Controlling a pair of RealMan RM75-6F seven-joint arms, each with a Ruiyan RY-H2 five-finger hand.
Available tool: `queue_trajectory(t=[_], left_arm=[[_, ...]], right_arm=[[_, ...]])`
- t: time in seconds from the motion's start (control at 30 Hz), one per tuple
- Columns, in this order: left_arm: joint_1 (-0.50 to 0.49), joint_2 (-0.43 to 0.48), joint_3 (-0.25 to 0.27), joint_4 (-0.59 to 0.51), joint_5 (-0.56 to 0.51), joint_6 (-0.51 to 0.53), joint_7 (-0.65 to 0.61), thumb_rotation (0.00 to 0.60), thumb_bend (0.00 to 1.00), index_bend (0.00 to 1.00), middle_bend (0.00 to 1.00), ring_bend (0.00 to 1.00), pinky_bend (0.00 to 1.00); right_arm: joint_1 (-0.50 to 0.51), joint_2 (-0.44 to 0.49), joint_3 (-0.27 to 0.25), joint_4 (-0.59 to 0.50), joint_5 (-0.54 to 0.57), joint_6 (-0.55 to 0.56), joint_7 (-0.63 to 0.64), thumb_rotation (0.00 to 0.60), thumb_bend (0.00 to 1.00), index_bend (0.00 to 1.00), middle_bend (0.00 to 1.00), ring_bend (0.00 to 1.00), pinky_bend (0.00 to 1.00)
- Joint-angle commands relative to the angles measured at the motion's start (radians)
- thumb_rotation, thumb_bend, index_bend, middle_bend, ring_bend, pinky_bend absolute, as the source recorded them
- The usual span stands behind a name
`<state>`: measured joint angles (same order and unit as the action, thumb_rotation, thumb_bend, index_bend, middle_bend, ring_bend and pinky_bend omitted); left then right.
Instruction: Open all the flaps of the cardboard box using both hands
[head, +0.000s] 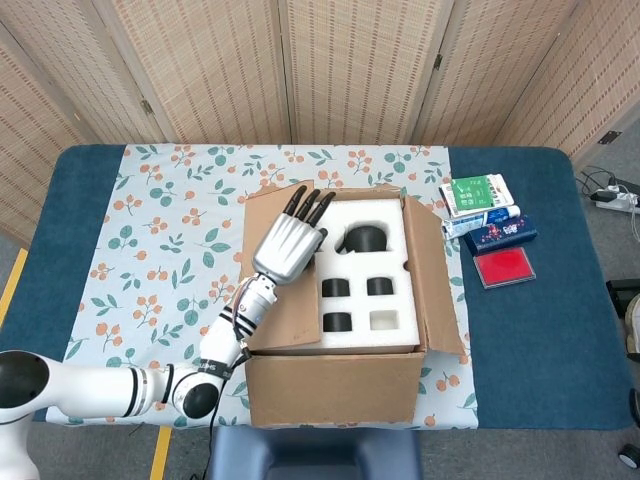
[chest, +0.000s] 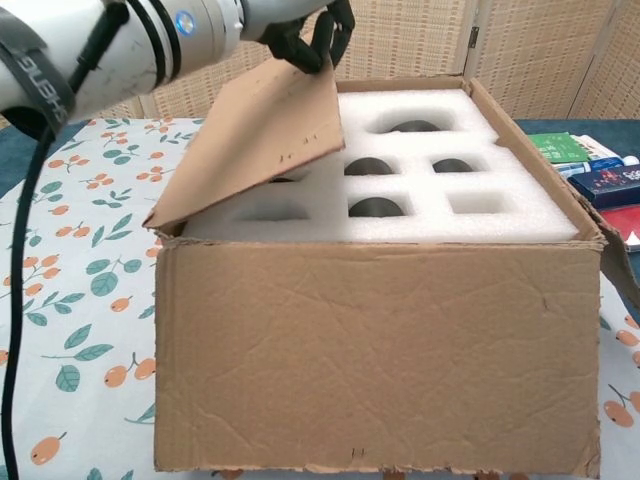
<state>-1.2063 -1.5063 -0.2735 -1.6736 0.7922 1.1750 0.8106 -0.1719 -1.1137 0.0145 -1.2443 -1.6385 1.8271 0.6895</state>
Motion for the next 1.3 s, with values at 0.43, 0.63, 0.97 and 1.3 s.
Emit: queue_trajectory(t=[0.43,0.63,0.97,1.3], left_arm=[[0.103,0.249,-0.036,-0.163,-0.021,0.112,0.065,0.6,1.0,0.68,0.07,0.0,0.0],[0.16,0.338,-0.036,-0.189,-0.024,0.129,0.033,0.6,1.0,0.68,0.07,0.0,0.0],[0.236,0.412,-0.018,-0.18,-0.025,0.099,-0.05,0.6,1.0,0.68,0.07,0.0,0.0],[0.284,0.446,-0.007,-0.175,0.004,0.085,-0.107,0.6,1.0,0.68,0.07,0.0,0.0]], right_arm=[[0.006,0.001,-0.007,-0.027,-0.014,0.002,-0.029,0.281,0.53,0.31,0.0,0.0,0.0],[0.012,-0.001,-0.009,-0.039,-0.017,-0.006,-0.046,0.282,0.53,0.31,0.0,0.0,0.0],[0.024,-0.007,-0.011,-0.064,-0.027,-0.016,-0.08,0.282,0.53,0.31,0.0,0.0,0.0],[0.025,-0.007,-0.01,-0.079,-0.025,-0.013,-0.097,0.286,0.53,0.31,0.0,0.0,0.0]])
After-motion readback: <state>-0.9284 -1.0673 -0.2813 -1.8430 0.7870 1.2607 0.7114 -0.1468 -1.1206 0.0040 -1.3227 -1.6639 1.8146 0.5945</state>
